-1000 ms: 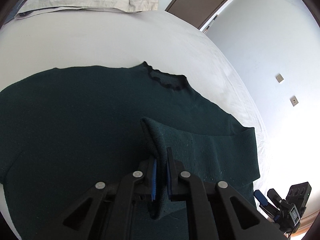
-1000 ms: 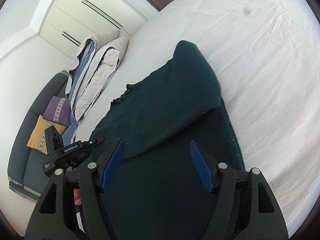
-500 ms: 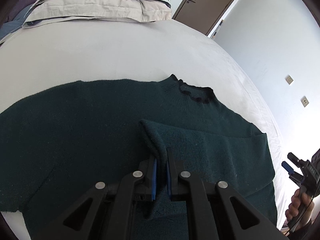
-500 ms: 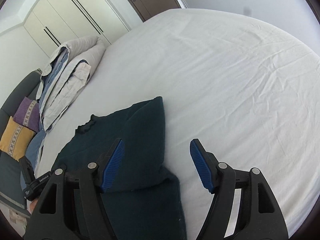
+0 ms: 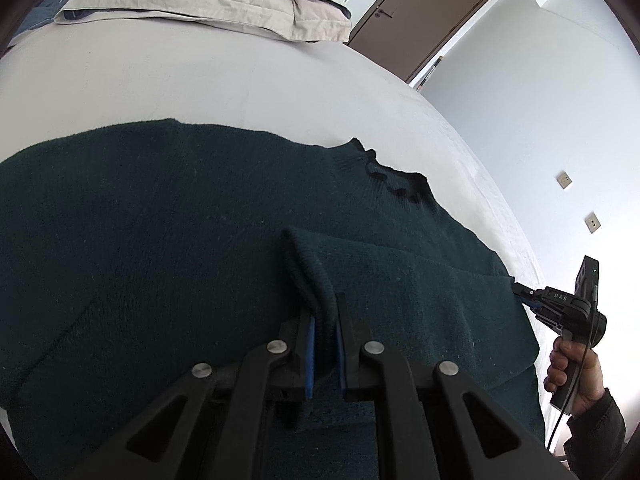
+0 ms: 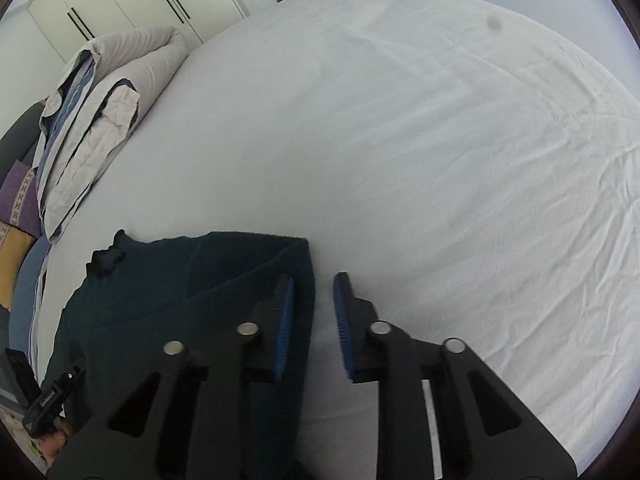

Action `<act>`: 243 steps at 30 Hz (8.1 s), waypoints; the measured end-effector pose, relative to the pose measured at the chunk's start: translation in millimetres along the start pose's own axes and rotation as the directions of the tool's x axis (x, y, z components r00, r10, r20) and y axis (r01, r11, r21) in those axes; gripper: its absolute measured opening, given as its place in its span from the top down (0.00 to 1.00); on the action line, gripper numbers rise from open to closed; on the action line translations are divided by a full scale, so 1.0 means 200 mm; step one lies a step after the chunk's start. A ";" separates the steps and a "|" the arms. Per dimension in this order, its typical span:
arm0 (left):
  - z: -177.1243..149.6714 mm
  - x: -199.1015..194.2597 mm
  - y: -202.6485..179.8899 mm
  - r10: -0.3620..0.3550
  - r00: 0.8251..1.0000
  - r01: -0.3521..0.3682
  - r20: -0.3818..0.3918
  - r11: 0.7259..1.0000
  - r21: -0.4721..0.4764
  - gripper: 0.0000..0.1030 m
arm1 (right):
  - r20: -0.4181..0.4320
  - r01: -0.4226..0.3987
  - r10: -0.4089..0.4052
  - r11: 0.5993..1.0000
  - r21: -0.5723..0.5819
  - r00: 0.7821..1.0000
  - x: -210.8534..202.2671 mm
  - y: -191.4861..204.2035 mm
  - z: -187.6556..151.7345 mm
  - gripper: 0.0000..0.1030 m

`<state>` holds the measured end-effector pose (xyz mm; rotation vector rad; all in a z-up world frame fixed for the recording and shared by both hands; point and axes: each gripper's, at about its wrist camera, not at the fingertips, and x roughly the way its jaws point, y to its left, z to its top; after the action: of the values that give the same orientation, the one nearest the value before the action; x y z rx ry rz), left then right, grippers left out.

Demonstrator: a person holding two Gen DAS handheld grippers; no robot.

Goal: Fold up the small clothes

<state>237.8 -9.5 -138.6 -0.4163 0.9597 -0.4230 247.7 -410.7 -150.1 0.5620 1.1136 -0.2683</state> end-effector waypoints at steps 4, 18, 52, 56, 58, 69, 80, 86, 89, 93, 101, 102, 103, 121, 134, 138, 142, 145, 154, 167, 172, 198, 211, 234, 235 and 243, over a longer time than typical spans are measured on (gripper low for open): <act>-0.01 0.01 0.01 -0.005 1.000 0.005 0.005 1.000 0.002 0.89 | -0.011 0.079 -0.079 0.996 -0.050 0.997 0.10 0.03 0.05 1.00; -0.02 0.02 0.03 -0.031 0.999 0.031 0.017 1.000 -0.006 0.89 | 0.095 -0.105 0.108 0.994 -0.028 0.990 -0.19 0.13 -0.17 0.26; -0.06 -0.01 0.02 -0.044 0.999 0.045 0.029 0.998 -0.046 0.89 | -0.049 0.011 -0.017 0.992 -0.130 0.999 0.02 0.23 -0.43 0.88; -0.06 0.00 0.01 -0.037 0.999 0.039 0.032 0.999 -0.038 0.89 | 0.034 0.052 -0.048 0.990 -0.133 0.998 -0.12 0.27 -0.32 0.85; -0.06 0.00 0.01 -0.037 0.999 0.038 0.034 0.999 -0.036 0.89 | 0.048 0.028 -0.022 0.990 -0.139 0.999 -0.10 0.33 -0.25 0.80; -0.08 0.00 0.03 -0.061 0.997 0.063 0.042 0.997 -0.050 0.89 | 0.061 0.195 -0.186 0.958 -0.211 0.981 0.32 0.42 -0.05 0.80; -0.08 -0.29 0.15 -0.101 0.989 0.120 0.106 0.974 -0.190 0.62 | 0.336 0.146 -0.088 0.978 -0.152 0.938 -0.21 0.64 -0.24 0.60; -0.23 -0.85 0.43 -0.035 0.955 0.127 0.295 0.946 -0.298 0.31 | 0.441 0.090 0.028 0.965 -0.246 0.897 -0.42 0.90 -0.54 0.02; -0.34 -1.09 0.68 0.071 0.931 0.089 0.358 0.908 -0.410 0.30 | 0.357 0.012 0.090 0.962 -0.273 0.930 -0.39 1.04 -0.64 0.02; -0.49 -1.33 1.05 0.250 0.894 0.021 0.372 0.806 -0.591 0.29 | 0.284 -0.098 0.192 0.944 -0.314 0.939 -0.44 1.20 -0.84 0.02; -0.57 -1.46 1.50 0.372 0.839 0.090 0.397 0.625 -0.776 0.30 | 0.153 -0.290 0.342 0.914 -0.285 0.927 -0.49 1.33 -1.17 0.03; -0.56 -1.46 1.54 0.373 0.837 0.103 0.400 0.612 -0.784 0.31 | 0.144 -0.302 0.350 0.912 -0.277 0.926 -0.49 1.32 -1.19 0.03; -0.54 -1.45 1.56 0.377 0.834 0.112 0.403 0.599 -0.793 0.36 | 0.137 -0.313 0.358 0.911 -0.268 0.924 -0.49 1.32 -1.21 0.03; 0.10 -1.07 0.65 0.315 0.883 -0.203 0.349 0.925 -0.321 0.92 | 0.133 -0.315 0.335 0.937 -0.150 0.933 -0.52 0.76 -1.25 0.31; -0.10 0.04 -0.77 0.089 0.996 -0.090 0.017 0.949 0.304 0.75 | 0.167 -0.288 0.280 0.957 0.022 0.945 -0.58 0.20 -1.24 0.31; -0.17 -0.02 -0.77 0.078 0.996 -0.088 0.046 0.950 0.299 0.35 | 0.156 -0.272 0.264 0.962 0.034 0.952 -0.56 0.15 -1.20 0.31; -0.16 -0.20 -0.67 0.030 0.996 -0.052 0.086 0.961 0.271 0.32 | 0.135 -0.265 0.258 0.963 0.038 0.957 -0.49 0.18 -1.12 0.31; -0.14 -0.36 -0.52 0.031 0.990 -0.060 0.136 0.975 0.213 0.32 | 0.118 -0.281 0.281 0.960 -0.017 0.953 -0.45 0.30 -1.00 0.31; -0.06 -0.67 0.04 0.126 0.966 -0.125 0.227 0.992 -0.017 0.36 | -0.109 -0.261 0.245 0.949 -0.176 0.963 -0.03 0.92 -0.64 0.31; -0.02 -0.76 0.43 0.175 0.957 -0.142 0.231 0.978 -0.151 0.41 | -0.189 -0.142 0.096 0.958 -0.249 0.977 0.28 1.06 -0.57 0.96; -0.01 -0.74 0.45 0.174 0.959 -0.141 0.224 0.978 -0.156 0.41 | -0.120 -0.148 0.119 0.952 -0.269 0.986 0.13 1.04 -0.54 0.97; 0.35 -0.09 0.43 0.333 0.943 -0.333 -0.015 0.943 0.007 0.88 | -0.074 -0.045 0.020 0.938 -0.345 0.997 0.03 0.83 -0.62 0.97; 0.32 -0.04 0.41 0.394 0.918 -0.397 0.047 0.912 0.101 0.92 | -0.051 0.018 -0.032 0.966 -0.257 0.998 0.09 0.66 -0.60 1.00; -0.10 -0.25 0.25 0.415 0.908 -0.416 0.061 0.875 0.249 0.62 | -0.064 0.000 -0.022 0.943 -0.333 0.998 0.00 0.78 -0.69 0.94; -0.11 -0.26 0.24 0.415 0.907 -0.417 0.064 0.873 0.254 0.64 | -0.059 0.003 -0.024 0.943 -0.333 0.998 -0.01 0.78 -0.69 0.94; -0.14 -0.25 0.23 0.426 0.901 -0.433 0.085 0.863 0.262 0.66 | -0.025 0.030 -0.041 0.945 -0.324 0.999 0.04 0.73 -0.67 0.97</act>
<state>195.9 51.0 -141.7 0.0527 0.9229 -0.1370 218.4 -215.0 -158.3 0.2539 1.1704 -0.1031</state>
